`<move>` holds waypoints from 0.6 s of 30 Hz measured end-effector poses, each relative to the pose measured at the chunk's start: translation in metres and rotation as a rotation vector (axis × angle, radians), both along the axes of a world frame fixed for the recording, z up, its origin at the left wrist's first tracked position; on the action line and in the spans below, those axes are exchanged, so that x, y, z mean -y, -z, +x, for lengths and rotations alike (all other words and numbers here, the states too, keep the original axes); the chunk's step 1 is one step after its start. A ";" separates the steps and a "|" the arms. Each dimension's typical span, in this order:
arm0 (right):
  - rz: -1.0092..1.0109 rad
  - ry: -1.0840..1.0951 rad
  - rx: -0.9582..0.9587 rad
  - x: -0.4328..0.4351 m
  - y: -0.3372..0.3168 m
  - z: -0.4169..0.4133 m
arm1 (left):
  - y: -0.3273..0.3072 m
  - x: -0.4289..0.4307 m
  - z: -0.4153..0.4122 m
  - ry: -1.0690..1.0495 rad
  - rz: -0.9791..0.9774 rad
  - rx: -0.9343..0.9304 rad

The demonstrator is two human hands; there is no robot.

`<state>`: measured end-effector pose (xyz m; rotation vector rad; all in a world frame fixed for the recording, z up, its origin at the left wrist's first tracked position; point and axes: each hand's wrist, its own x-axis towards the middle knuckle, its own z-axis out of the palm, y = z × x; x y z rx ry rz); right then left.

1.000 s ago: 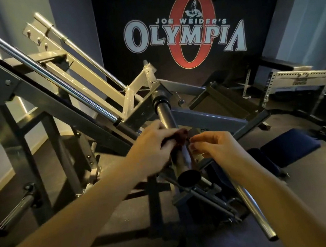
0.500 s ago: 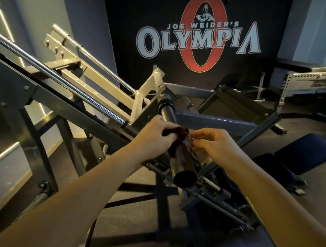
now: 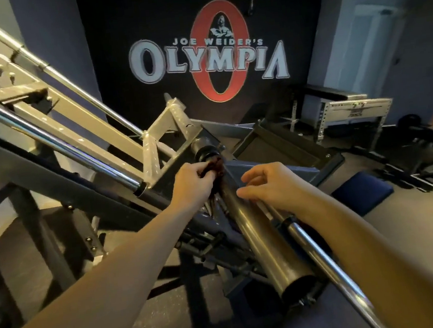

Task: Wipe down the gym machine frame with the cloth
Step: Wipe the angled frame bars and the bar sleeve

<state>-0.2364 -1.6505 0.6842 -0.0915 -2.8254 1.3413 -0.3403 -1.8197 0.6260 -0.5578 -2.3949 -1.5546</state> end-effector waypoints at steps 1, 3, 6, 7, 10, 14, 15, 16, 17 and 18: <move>0.007 0.013 0.028 0.001 -0.003 -0.001 | 0.000 0.001 -0.012 0.012 0.014 0.021; 0.016 0.050 0.056 0.006 -0.008 -0.001 | -0.001 0.005 -0.032 0.026 0.043 0.049; 0.033 0.127 0.061 0.016 -0.015 0.002 | 0.005 0.012 -0.048 0.047 0.059 0.050; 0.032 0.148 0.062 0.020 -0.018 0.004 | 0.010 0.015 -0.048 0.071 0.095 0.077; 0.100 0.195 0.096 0.035 -0.024 0.012 | 0.018 0.028 -0.031 0.186 0.255 0.193; 0.367 0.280 0.082 0.071 -0.029 0.018 | 0.015 0.058 -0.007 0.507 0.276 0.336; 0.399 0.304 0.040 0.082 -0.029 0.018 | 0.014 0.066 -0.004 0.542 0.248 0.323; 0.404 0.324 -0.003 0.093 -0.028 0.017 | 0.012 0.074 -0.001 0.546 0.235 0.295; 0.386 0.336 -0.038 0.103 -0.026 0.016 | 0.010 0.081 0.000 0.533 0.242 0.266; 0.358 0.341 -0.067 0.112 -0.021 0.015 | 0.009 0.088 -0.001 0.516 0.254 0.236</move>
